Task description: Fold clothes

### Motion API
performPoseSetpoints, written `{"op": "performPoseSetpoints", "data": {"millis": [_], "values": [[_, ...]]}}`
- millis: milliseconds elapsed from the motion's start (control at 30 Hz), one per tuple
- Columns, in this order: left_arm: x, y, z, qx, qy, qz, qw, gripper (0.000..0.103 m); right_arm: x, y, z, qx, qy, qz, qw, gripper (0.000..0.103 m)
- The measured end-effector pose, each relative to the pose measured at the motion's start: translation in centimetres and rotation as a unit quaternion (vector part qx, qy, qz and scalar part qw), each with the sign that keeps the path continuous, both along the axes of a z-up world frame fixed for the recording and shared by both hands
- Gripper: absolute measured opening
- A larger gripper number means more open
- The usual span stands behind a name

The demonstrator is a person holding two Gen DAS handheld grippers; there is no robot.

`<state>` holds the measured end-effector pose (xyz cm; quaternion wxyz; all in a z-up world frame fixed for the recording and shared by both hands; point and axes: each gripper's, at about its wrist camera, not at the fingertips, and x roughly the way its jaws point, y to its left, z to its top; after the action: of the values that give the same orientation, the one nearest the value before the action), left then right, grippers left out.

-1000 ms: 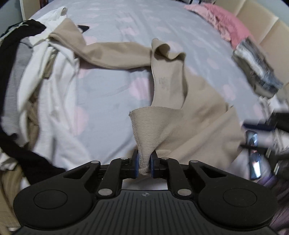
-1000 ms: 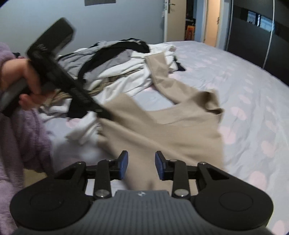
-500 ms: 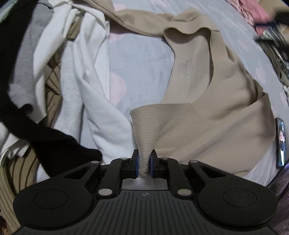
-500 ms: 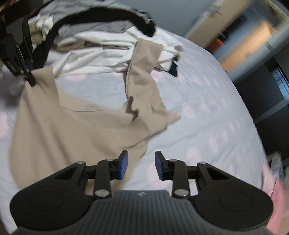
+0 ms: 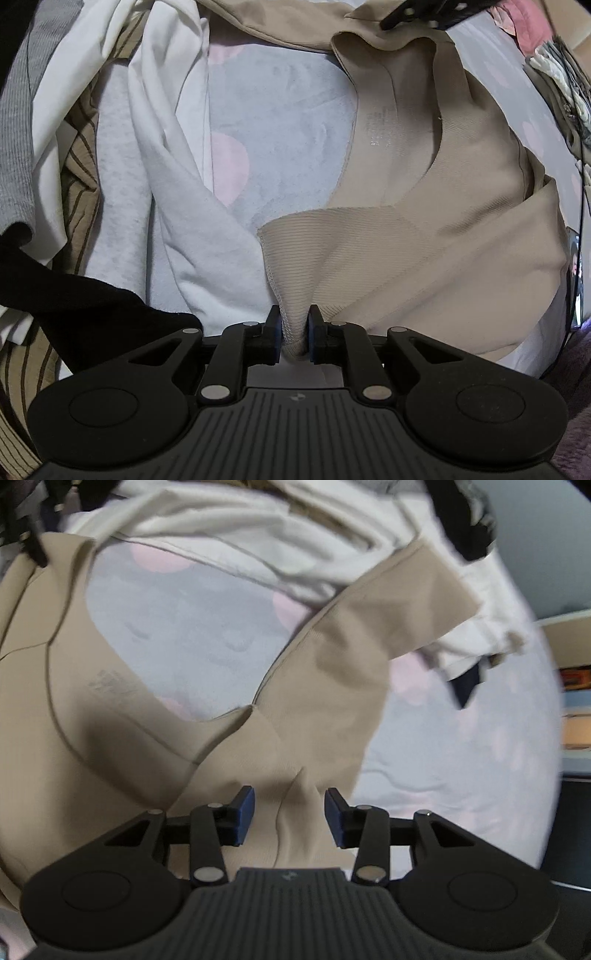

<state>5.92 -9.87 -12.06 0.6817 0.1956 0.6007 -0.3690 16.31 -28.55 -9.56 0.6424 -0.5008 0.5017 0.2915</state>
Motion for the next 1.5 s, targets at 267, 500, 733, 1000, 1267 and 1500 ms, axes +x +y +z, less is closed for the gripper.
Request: {"op": "performPoseSetpoints", "data": {"millis": [267, 500, 733, 1000, 1267, 1500], "values": [[0.5, 0.1, -0.1, 0.001, 0.013, -0.002, 0.9999, 0.011, 4.2, -0.5, -3.3, 0.005, 0.071, -0.031, 0.997, 0.033], [-0.1, -0.1, 0.2, 0.004, -0.002, -0.006, 1.0, 0.011, 2.6, -0.6, -2.0, 0.022, 0.031, -0.066, 0.997, 0.006], [-0.8, 0.0, 2.5, -0.022, -0.057, 0.0, 0.9981, 0.009, -1.8, -2.0, 3.4, 0.042, -0.106, -0.143, 0.983, 0.003], [-1.2, -0.3, 9.4, -0.106, -0.166, 0.022, 0.9801, 0.008, -10.6, -5.3, 11.3, 0.058, -0.288, -0.277, 0.915, 0.001], [-3.8, -0.4, 22.3, -0.179, -0.313, 0.014, 0.9326, 0.008, -21.6, -6.9, 20.9, 0.073, -0.415, -0.342, 0.84, 0.001], [-9.3, 0.6, 34.5, -0.247, -0.435, 0.006, 0.8661, 0.007, -31.5, -5.9, 30.0, 0.101, -0.556, -0.346, 0.749, 0.001]]}}
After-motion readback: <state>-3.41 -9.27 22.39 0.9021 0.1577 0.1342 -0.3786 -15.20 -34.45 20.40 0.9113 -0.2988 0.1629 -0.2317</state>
